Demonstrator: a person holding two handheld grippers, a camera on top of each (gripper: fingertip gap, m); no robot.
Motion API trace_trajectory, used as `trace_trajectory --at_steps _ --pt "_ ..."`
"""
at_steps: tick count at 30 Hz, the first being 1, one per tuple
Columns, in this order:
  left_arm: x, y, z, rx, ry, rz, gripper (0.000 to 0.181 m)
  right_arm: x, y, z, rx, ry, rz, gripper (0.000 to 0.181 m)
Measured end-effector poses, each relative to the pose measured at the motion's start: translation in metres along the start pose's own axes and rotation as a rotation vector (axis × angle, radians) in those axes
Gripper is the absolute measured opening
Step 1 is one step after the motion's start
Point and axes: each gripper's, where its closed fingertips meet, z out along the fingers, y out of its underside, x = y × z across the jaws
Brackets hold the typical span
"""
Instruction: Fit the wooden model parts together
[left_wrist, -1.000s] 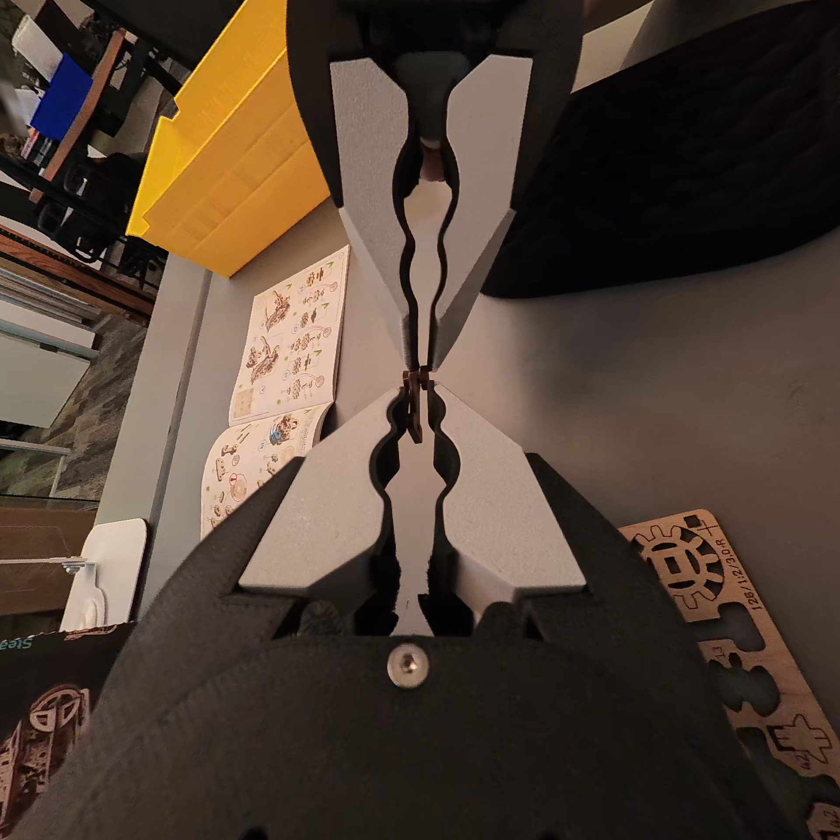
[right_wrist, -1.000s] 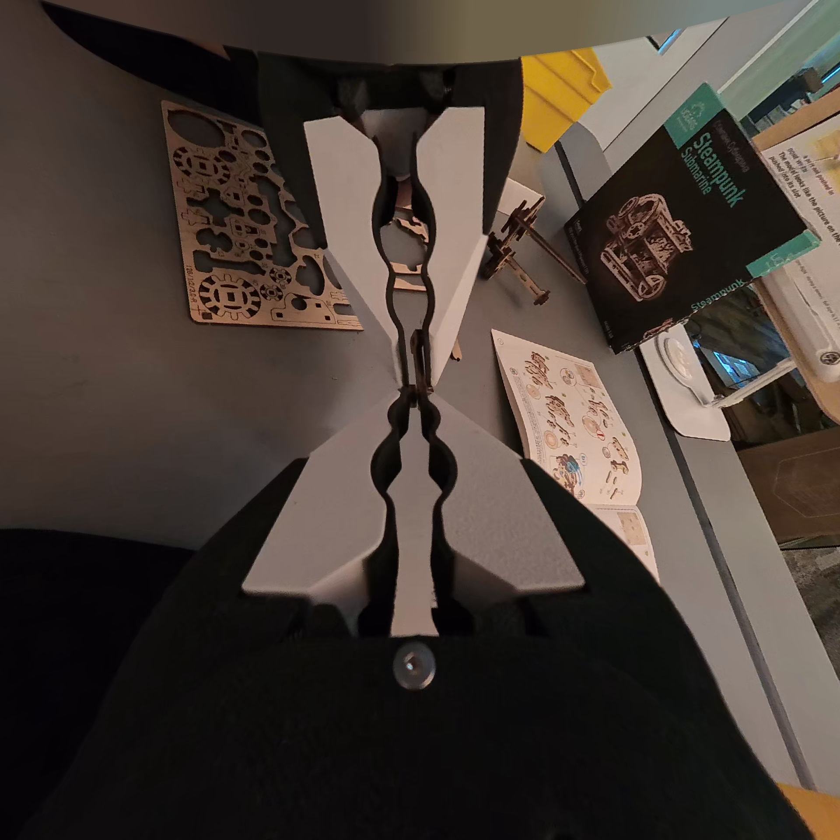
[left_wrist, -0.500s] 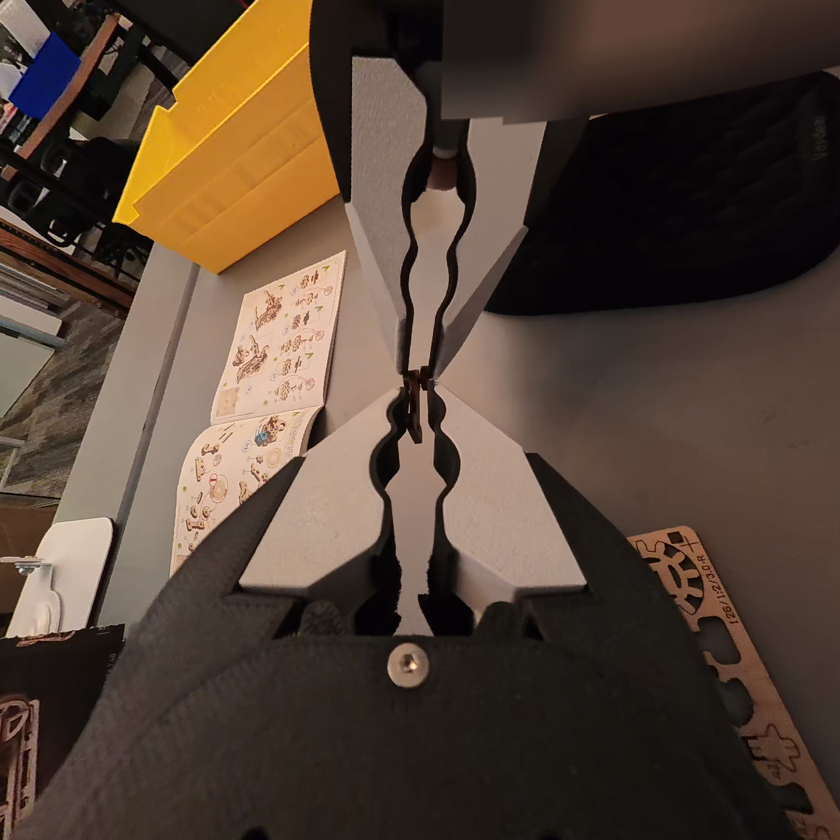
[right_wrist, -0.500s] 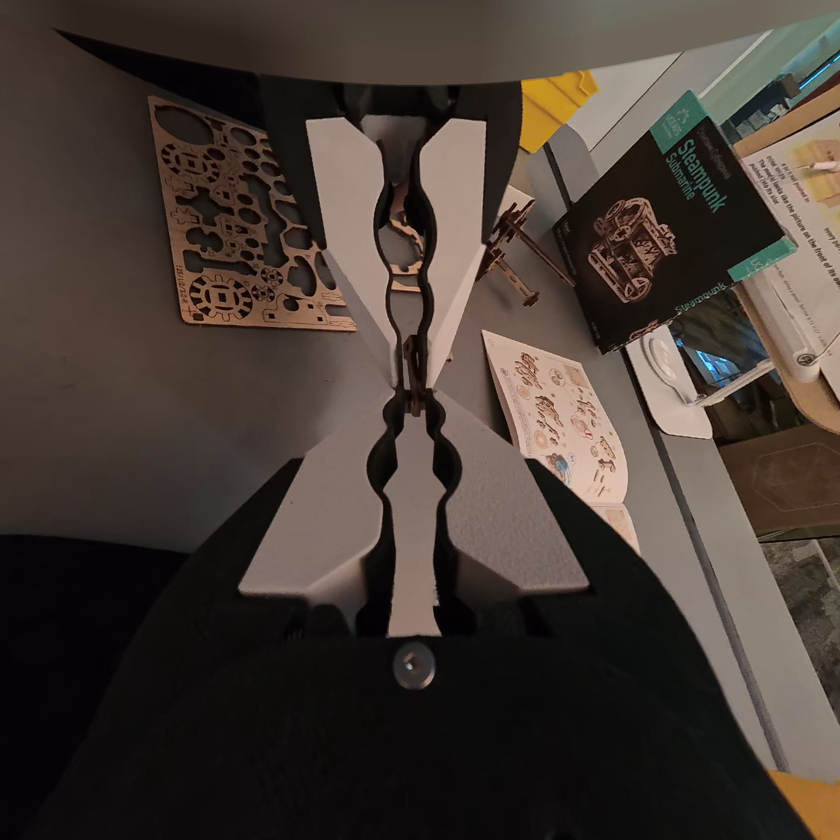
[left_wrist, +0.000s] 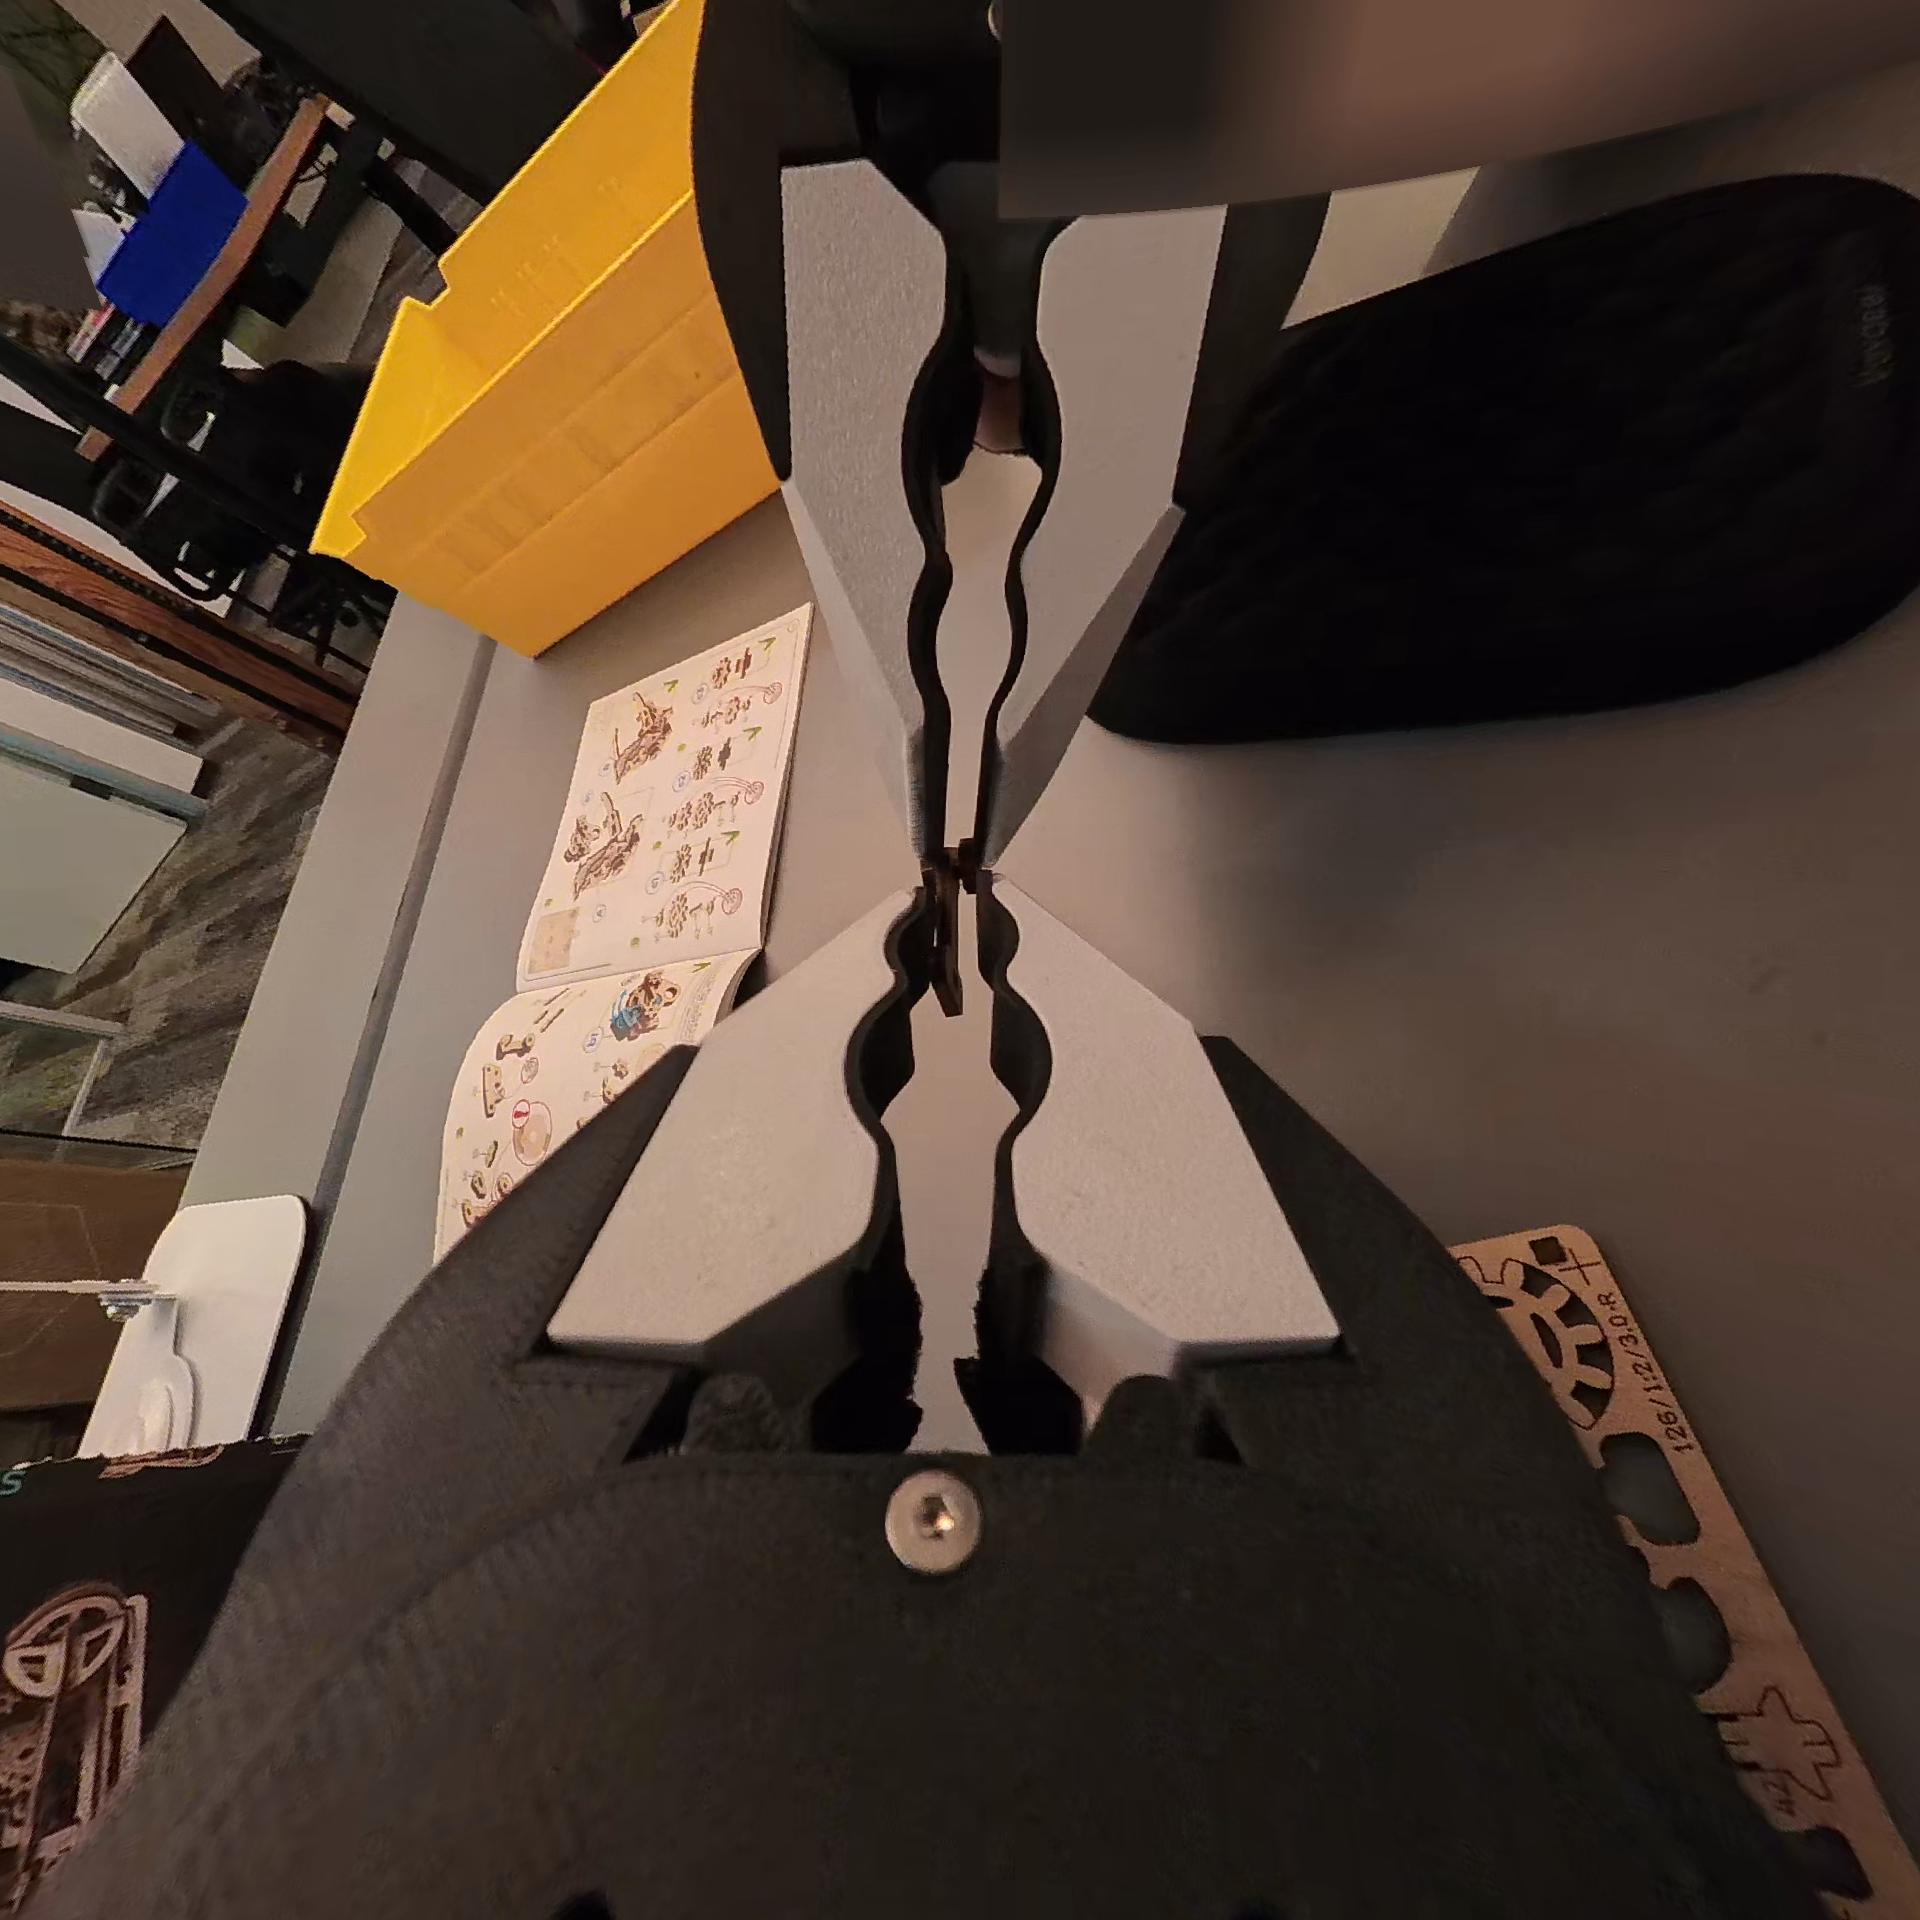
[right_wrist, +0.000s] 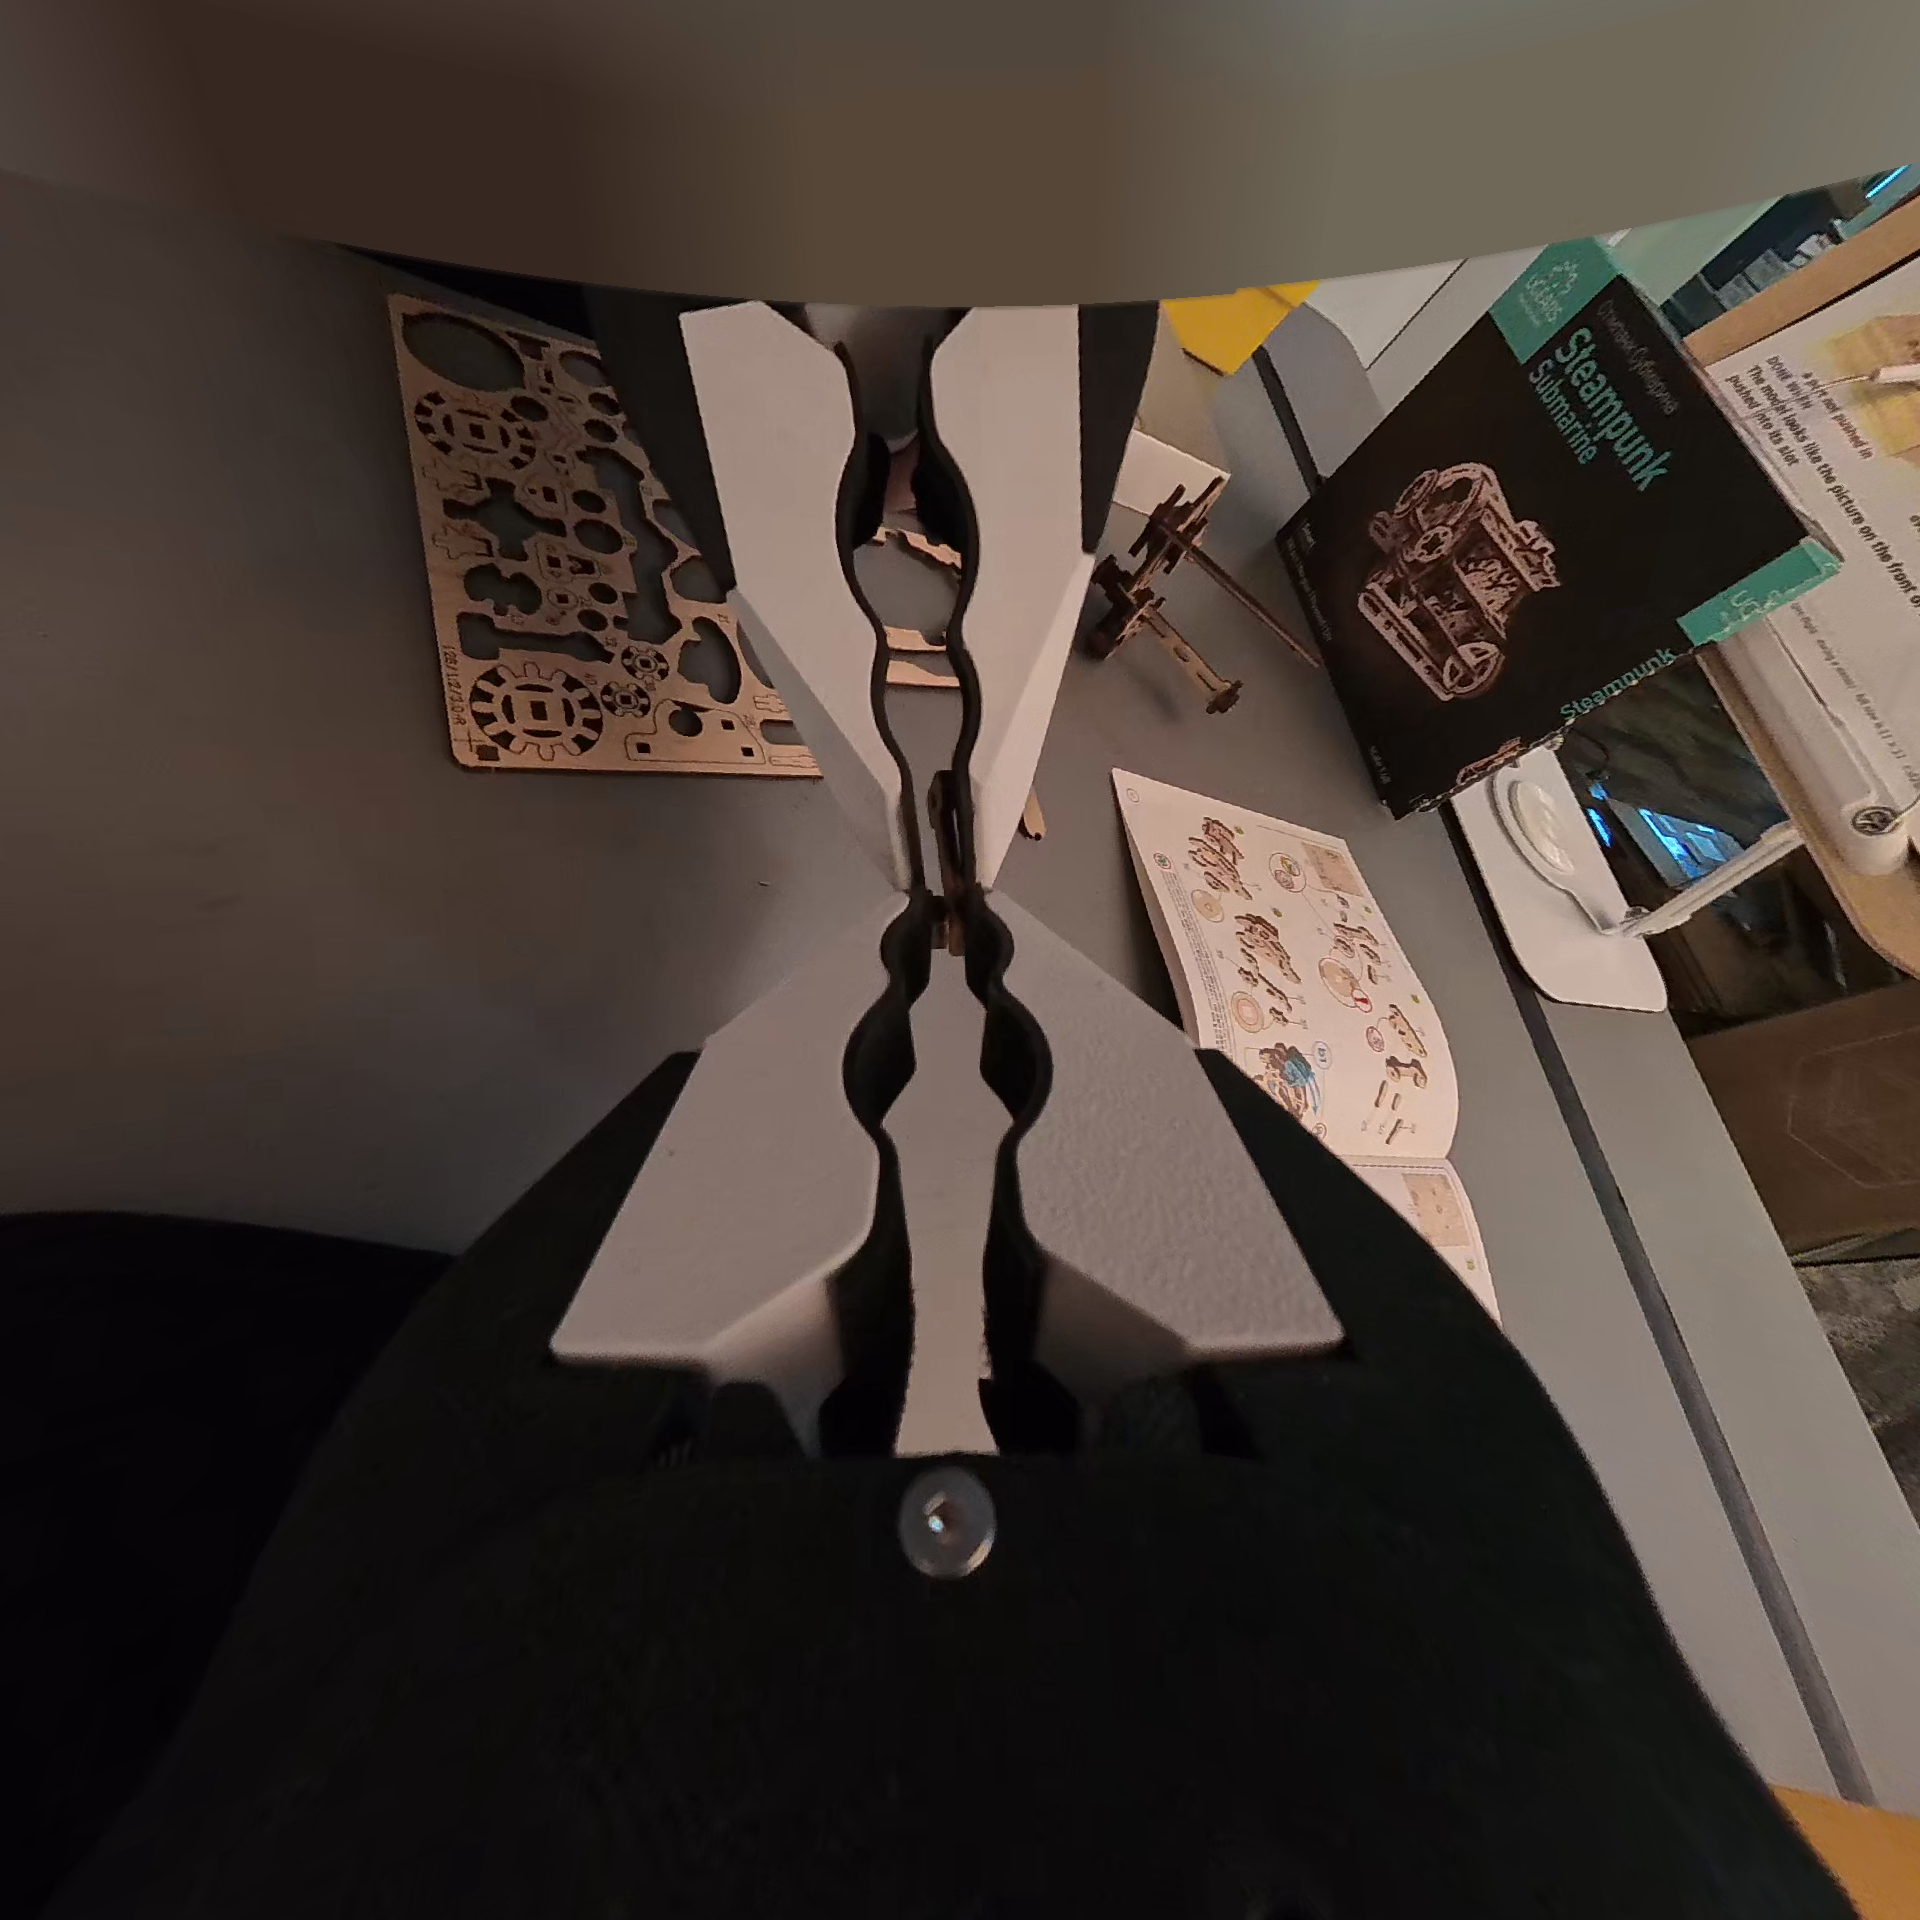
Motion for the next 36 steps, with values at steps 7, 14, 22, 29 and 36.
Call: trace_trajectory --at_steps 7,14,22,29,36 --pt "-0.002 0.000 0.000 -0.003 -0.015 0.008 0.005 0.002 -0.001 0.000 0.007 0.015 -0.002 0.003" --pt "-0.010 -0.012 -0.008 0.053 -0.119 0.129 0.006 0.008 -0.011 -0.011 0.080 0.043 -0.064 0.008" --pt "-0.012 -0.015 -0.010 0.063 -0.141 0.148 0.005 0.010 -0.013 -0.012 0.058 0.117 -0.164 0.005" --pt "-0.014 -0.019 -0.012 0.072 -0.148 0.123 0.005 0.010 -0.017 -0.015 0.054 0.143 -0.201 0.000" --pt "-0.018 -0.022 -0.015 0.102 -0.164 0.131 0.005 0.021 -0.017 -0.017 0.065 0.173 -0.140 0.015"
